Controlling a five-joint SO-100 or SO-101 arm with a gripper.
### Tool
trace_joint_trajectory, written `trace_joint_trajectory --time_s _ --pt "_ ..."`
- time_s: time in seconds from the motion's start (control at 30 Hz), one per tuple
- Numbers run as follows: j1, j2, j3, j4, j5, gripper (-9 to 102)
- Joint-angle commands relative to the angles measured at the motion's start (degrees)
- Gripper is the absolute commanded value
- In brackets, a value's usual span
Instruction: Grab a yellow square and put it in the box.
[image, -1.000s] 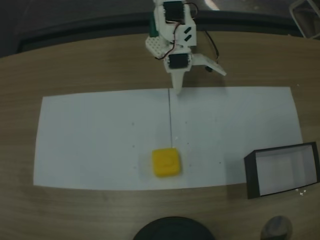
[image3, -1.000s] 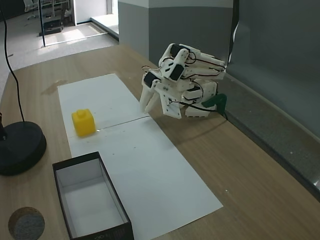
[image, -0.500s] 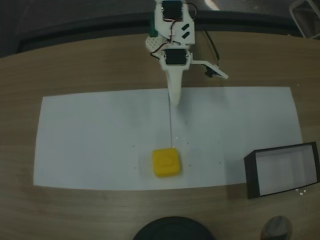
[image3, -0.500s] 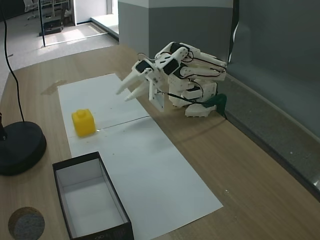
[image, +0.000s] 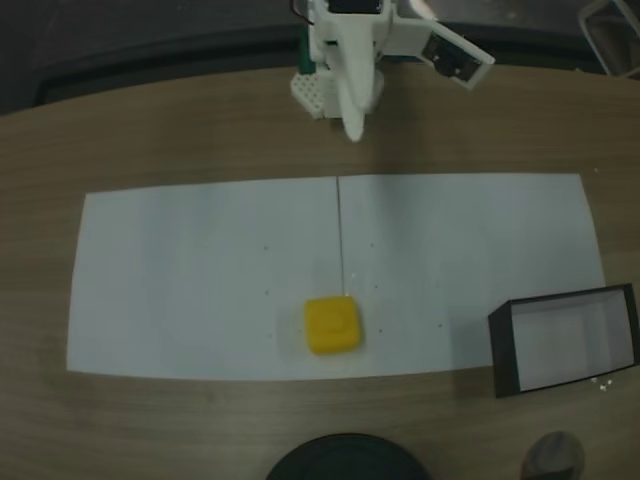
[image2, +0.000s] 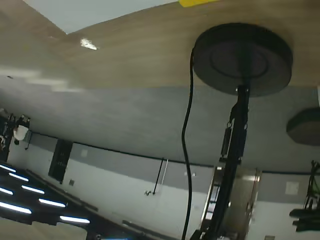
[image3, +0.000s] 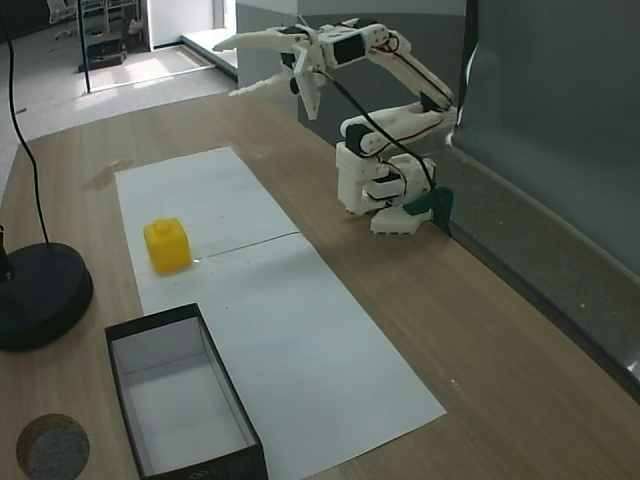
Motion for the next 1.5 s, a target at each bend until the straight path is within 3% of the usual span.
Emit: trace_joint_trajectory --time_s 0.0,0.3,0.5,1.07,1.27,1.47 --pt "-0.79 -22.85 -13.97 4.66 0.70 28" --pt "-0.44 -67.76 -44.56 22.50 0.79 31" --pt "2.20 -84.73 -55.20 26.46 0.70 31" --pt "3.78 -102.39 -66.97 26.37 0.18 30" --pt "3.69 -104.24 -70.31 26.28 0.26 11" --pt "1.14 -101.34 -75.59 28.39 0.26 11"
